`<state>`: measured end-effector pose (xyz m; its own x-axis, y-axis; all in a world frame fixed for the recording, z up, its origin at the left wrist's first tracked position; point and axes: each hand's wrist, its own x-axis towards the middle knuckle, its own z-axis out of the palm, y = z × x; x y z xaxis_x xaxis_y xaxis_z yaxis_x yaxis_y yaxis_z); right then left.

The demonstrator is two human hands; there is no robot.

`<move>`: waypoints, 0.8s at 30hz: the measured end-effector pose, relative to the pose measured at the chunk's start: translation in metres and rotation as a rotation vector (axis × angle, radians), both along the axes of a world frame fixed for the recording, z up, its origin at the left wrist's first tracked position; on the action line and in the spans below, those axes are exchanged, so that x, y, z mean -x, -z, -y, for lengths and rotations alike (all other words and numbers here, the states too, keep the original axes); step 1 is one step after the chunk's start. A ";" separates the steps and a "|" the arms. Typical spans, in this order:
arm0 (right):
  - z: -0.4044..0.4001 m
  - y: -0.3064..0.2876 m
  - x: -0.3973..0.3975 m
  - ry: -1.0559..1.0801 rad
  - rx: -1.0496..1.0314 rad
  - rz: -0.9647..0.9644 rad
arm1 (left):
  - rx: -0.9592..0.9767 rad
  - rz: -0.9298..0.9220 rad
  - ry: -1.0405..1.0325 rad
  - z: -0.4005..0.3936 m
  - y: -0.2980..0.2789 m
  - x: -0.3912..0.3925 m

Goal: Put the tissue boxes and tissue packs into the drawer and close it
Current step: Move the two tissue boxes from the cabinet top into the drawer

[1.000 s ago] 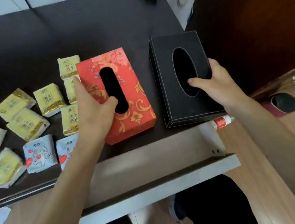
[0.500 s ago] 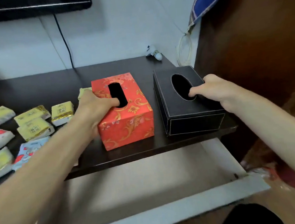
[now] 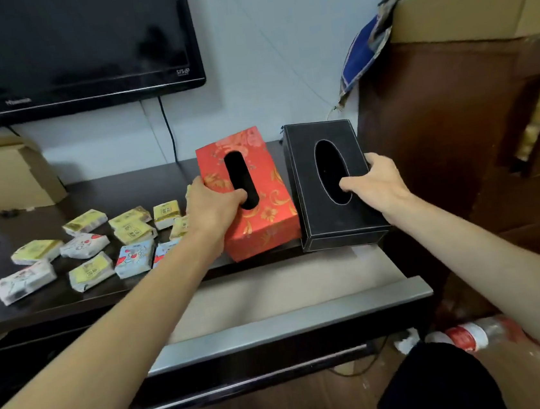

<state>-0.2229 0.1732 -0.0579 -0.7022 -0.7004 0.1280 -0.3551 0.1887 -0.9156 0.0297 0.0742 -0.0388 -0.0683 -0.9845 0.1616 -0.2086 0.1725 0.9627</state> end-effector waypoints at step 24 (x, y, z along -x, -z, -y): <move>-0.087 0.069 -0.045 -0.138 0.137 -0.033 | 0.241 -0.070 0.140 -0.117 0.094 -0.045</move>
